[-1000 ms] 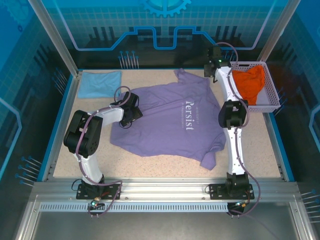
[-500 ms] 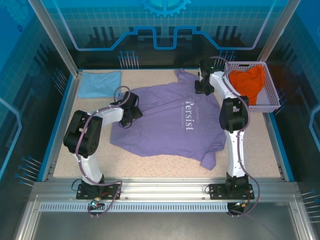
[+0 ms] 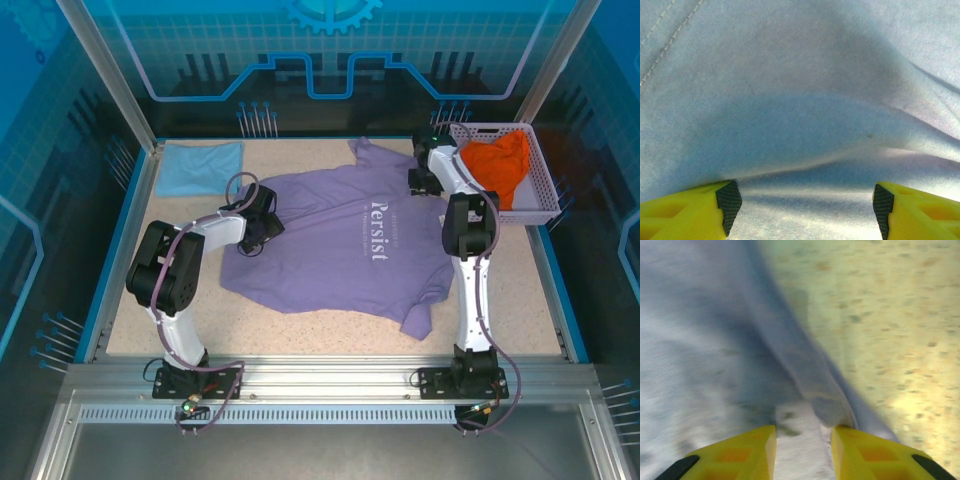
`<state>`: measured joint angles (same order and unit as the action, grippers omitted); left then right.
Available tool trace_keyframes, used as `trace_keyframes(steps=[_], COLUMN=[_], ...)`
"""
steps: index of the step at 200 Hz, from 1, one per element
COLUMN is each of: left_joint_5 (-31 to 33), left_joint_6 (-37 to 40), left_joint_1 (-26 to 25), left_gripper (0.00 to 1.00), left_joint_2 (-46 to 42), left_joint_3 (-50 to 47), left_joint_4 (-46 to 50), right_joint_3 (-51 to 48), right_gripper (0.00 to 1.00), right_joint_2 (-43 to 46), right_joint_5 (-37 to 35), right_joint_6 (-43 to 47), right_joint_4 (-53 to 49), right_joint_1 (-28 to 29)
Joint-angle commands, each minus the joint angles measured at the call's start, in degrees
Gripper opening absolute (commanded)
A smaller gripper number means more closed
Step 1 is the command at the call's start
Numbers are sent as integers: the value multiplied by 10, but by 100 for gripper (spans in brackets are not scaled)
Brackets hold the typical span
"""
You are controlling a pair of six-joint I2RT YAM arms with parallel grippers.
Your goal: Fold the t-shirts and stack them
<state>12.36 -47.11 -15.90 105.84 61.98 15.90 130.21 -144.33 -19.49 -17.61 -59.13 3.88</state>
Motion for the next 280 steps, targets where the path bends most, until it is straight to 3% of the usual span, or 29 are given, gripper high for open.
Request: trace_keyframes(steps=[1, 38, 45, 76, 105, 126, 135, 161, 196, 230, 280], left_joint_5=[-3, -3, -5, -17, -28, -16, -14, -22, -13, -15, -83], left_joint_6=[-18, -11, -9, 0, 19, 25, 22, 10, -5, -31, -59], left_joint_1=[13, 13, 13, 12, 3, -17, -23, -36, -49, -61, -67], left_gripper=[75, 76, 77, 79, 86, 89, 89, 85, 79, 78, 74], left_joint_2=[21, 14, 13, 0, -29, -68, -88, -152, -280, -385, -416], left_joint_3=[-33, -29, -27, -16, -5, -2, -8, -48, -143, -218, -276], left_joint_4=[56, 61, 62, 65, 76, 100, 109, 140, 190, 240, 242], right_joint_3=[6, -17, -44, -160, -187, -324, -392, -554, -676, -811, -936], right_gripper=[39, 44, 50, 54, 50, 54, 65, 70, 70, 70, 70], right_joint_2=[30, 84, 105, 205, 246, 345, 398, 529, 652, 771, 870], right_joint_5=[-57, -87, -87, -23, 54, 95, 110, 190, 186, 220, 264], right_joint_6=[-11, 1, 8, 27, -25, -82, -111, -167, -209, -261, -332], right_joint_4=[-7, 42, 69, 175, 103, 120, 133, 153, 65, 51, 63], right_joint_1=[-12, -1, 5, 22, 27, 42, 49, 57, 81, 113, 150])
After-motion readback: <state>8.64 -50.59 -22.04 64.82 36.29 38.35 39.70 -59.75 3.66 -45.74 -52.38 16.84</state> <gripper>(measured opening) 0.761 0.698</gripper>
